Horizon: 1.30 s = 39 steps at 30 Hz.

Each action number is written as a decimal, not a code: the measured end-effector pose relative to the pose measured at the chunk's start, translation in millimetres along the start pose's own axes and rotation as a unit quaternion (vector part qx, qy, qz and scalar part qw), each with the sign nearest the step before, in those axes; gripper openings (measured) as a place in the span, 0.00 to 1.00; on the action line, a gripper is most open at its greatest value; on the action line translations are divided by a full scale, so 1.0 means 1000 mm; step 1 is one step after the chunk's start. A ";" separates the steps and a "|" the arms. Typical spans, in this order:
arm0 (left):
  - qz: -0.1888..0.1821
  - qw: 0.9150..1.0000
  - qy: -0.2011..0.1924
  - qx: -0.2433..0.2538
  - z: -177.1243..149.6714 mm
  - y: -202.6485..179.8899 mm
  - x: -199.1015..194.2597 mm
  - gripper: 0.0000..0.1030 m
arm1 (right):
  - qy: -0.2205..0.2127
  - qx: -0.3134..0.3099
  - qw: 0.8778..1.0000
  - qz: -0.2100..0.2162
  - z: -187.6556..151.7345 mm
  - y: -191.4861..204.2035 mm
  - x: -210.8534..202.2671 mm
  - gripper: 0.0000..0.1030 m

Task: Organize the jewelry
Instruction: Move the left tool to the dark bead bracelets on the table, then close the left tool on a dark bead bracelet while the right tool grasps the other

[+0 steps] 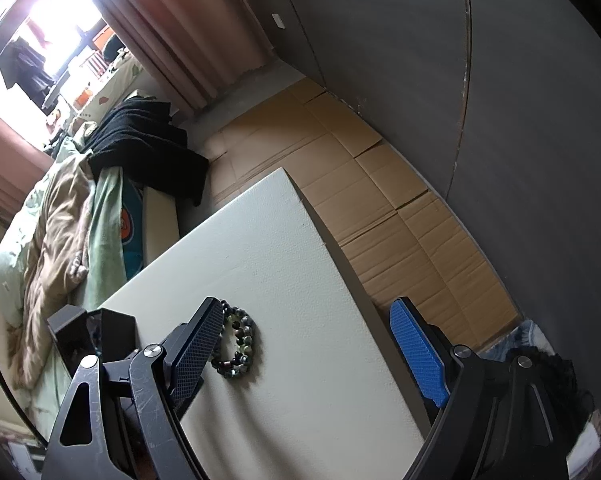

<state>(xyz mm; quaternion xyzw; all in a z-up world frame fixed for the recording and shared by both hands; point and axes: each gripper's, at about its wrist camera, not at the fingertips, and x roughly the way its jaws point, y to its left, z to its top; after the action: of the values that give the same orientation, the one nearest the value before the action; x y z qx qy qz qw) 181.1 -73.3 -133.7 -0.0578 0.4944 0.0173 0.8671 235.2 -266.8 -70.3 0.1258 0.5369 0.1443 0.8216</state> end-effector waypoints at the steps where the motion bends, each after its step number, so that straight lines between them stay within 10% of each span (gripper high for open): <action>1: 0.005 1.000 0.001 0.006 0.000 -0.001 0.000 0.21 | 0.000 -0.001 1.000 -0.001 0.000 0.000 0.000 0.84; 12: -0.014 0.999 -0.019 -0.025 -0.007 0.023 -0.024 0.07 | 0.016 -0.024 1.000 0.009 -0.006 0.012 0.011 0.84; 17: -0.049 0.996 -0.039 -0.064 -0.003 0.041 -0.046 0.07 | 0.059 -0.049 0.997 0.017 -0.013 0.025 0.035 0.58; 39: -0.087 0.975 -0.136 -0.153 -0.001 0.120 -0.138 0.07 | 0.090 -0.184 0.976 -0.079 -0.047 0.089 0.094 0.10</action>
<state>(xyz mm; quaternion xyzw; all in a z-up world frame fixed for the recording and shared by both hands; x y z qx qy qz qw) 99.4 49.9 -25.1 -0.2302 0.3560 0.0247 0.9053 218.9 -146.8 -135.8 -0.0837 0.5812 0.1864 0.7877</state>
